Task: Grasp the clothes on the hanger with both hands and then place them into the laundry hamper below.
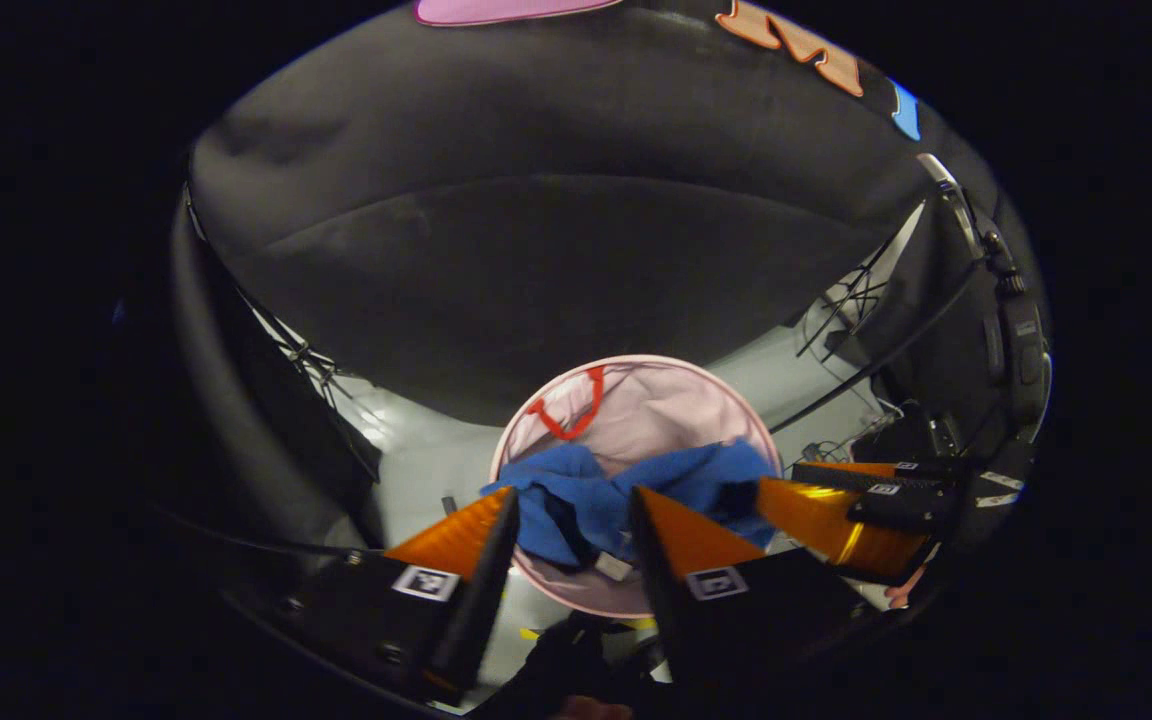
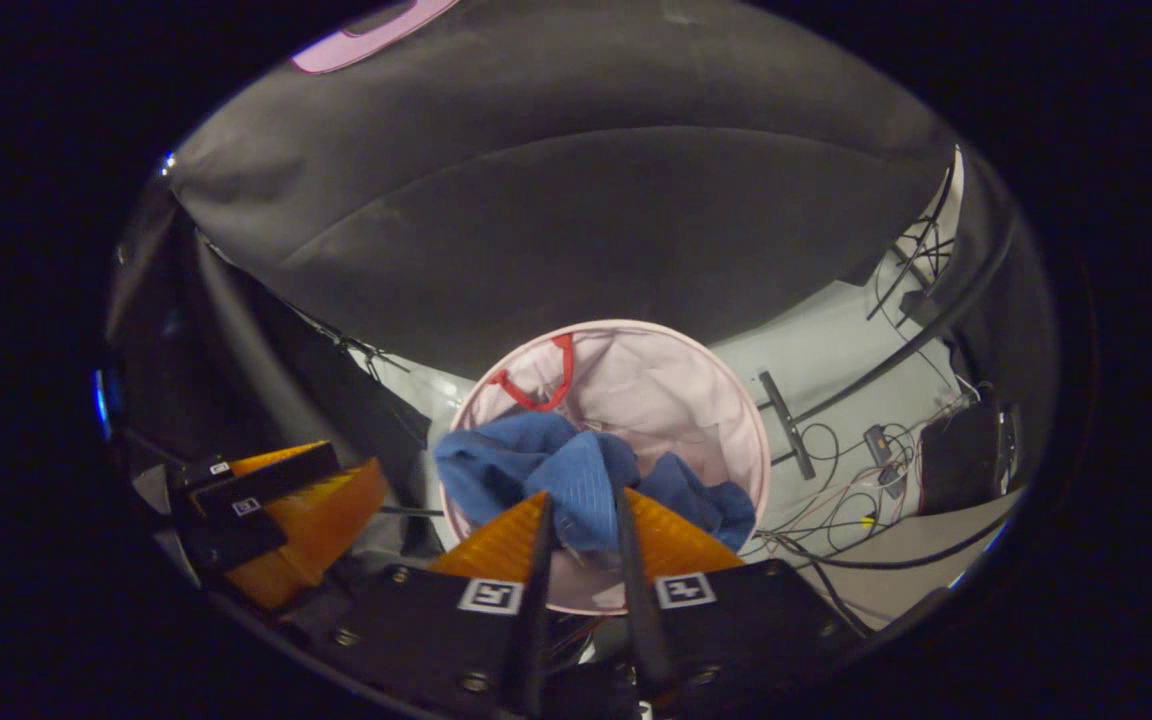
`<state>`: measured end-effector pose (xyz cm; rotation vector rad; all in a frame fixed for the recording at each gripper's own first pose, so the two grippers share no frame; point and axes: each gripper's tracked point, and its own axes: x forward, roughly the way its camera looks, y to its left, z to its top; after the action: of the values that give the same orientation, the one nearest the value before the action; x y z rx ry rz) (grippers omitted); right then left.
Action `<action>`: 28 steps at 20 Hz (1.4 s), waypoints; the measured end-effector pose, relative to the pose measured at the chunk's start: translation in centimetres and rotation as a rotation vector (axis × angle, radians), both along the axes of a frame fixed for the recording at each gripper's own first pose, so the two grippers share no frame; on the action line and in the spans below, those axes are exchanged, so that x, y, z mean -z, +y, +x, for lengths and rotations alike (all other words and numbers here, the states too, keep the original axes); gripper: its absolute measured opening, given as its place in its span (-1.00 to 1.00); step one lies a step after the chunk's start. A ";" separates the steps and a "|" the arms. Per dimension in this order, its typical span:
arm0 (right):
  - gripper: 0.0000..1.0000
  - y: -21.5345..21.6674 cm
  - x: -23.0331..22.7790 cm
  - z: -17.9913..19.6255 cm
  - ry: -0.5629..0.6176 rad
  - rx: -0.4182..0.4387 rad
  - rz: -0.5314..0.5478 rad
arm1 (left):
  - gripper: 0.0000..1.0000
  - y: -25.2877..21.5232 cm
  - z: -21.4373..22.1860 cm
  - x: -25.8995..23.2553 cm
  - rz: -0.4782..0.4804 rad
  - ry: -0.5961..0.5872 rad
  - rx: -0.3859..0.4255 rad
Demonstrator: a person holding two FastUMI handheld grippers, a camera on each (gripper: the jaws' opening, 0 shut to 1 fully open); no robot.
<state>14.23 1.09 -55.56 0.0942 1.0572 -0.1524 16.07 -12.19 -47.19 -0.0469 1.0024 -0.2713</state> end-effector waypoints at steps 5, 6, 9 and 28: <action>0.99 -0.4 -4.6 -2.0 -0.052 -0.020 -0.039 | 0.93 1.5 -2.6 -2.9 0.029 -0.019 -0.045; 0.99 -0.5 -5.7 -2.5 -0.066 -0.020 -0.049 | 0.92 1.7 -3.0 -3.7 0.023 -0.032 -0.057; 0.99 -0.9 -8.8 -4.1 -0.108 -0.030 -0.074 | 0.93 1.8 -4.2 -6.3 -0.014 -0.068 -0.071; 0.99 4.0 -23.7 -13.8 -0.366 -0.098 -0.119 | 0.94 5.1 -12.4 -20.2 -0.045 -0.307 -0.149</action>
<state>0.42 5.11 -31.85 -0.0369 0.6841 -0.1034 3.69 -7.13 -27.00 -0.1166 0.6841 -0.1586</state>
